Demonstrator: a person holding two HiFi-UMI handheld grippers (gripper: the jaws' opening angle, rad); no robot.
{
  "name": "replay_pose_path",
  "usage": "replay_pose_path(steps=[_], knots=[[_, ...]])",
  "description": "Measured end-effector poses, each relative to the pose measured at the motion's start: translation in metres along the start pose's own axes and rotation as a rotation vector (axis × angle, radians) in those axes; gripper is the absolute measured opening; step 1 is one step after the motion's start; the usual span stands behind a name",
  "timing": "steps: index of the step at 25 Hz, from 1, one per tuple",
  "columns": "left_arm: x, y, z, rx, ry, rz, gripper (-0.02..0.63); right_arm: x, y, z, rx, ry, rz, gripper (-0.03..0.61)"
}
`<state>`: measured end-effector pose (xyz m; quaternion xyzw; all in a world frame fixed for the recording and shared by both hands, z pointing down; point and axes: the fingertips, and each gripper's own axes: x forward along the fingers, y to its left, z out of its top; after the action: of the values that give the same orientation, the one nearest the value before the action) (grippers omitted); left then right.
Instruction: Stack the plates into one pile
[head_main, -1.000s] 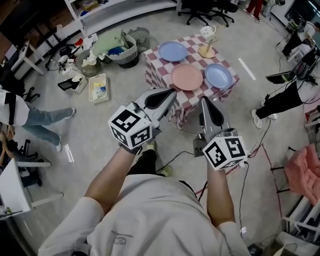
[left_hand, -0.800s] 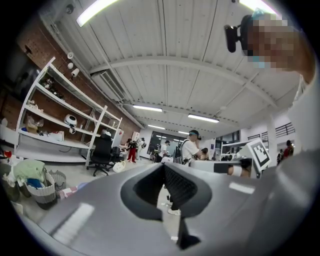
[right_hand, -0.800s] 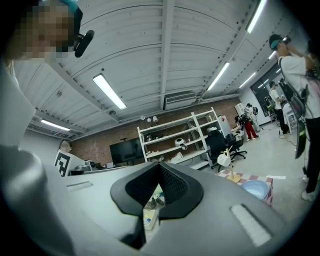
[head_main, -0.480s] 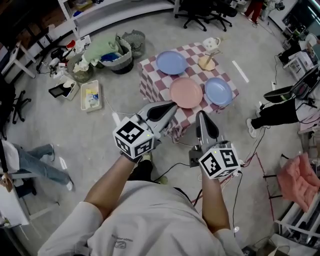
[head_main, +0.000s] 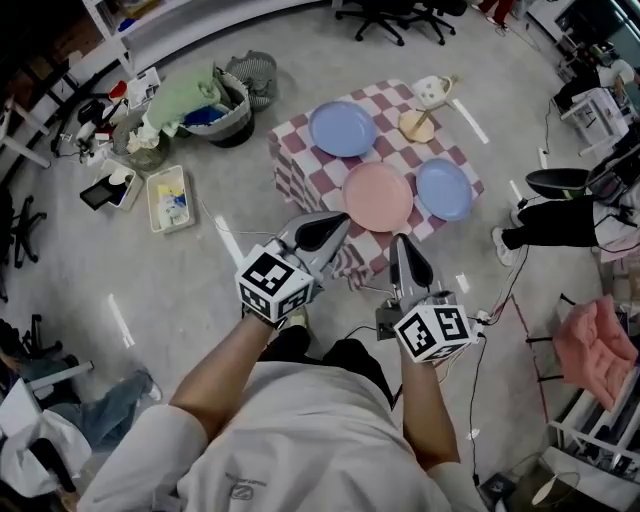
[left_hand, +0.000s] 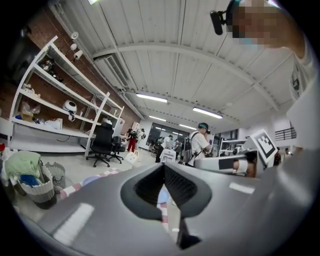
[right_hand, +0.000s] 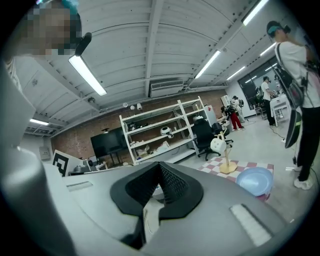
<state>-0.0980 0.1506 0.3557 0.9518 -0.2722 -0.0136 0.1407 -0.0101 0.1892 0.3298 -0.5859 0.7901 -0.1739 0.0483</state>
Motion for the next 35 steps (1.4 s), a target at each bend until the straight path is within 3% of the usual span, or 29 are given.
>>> replay_pose_path(steps=[8,18,33,35], knots=[[0.023,0.037,-0.038,-0.057,0.080,0.023,0.006,0.026,-0.034,-0.034,0.036,0.072,-0.080,0.009],[0.080,0.074,-0.106,-0.113,0.234,0.082,0.006,0.073,-0.104,-0.082,0.086,0.200,-0.114,0.011],[0.147,0.168,-0.254,-0.425,0.485,0.355,0.008,0.121,-0.266,-0.185,0.134,0.476,-0.228,0.018],[0.148,0.176,-0.271,-0.452,0.514,0.388,0.009,0.124,-0.281,-0.201,0.135,0.517,-0.249,0.042]])
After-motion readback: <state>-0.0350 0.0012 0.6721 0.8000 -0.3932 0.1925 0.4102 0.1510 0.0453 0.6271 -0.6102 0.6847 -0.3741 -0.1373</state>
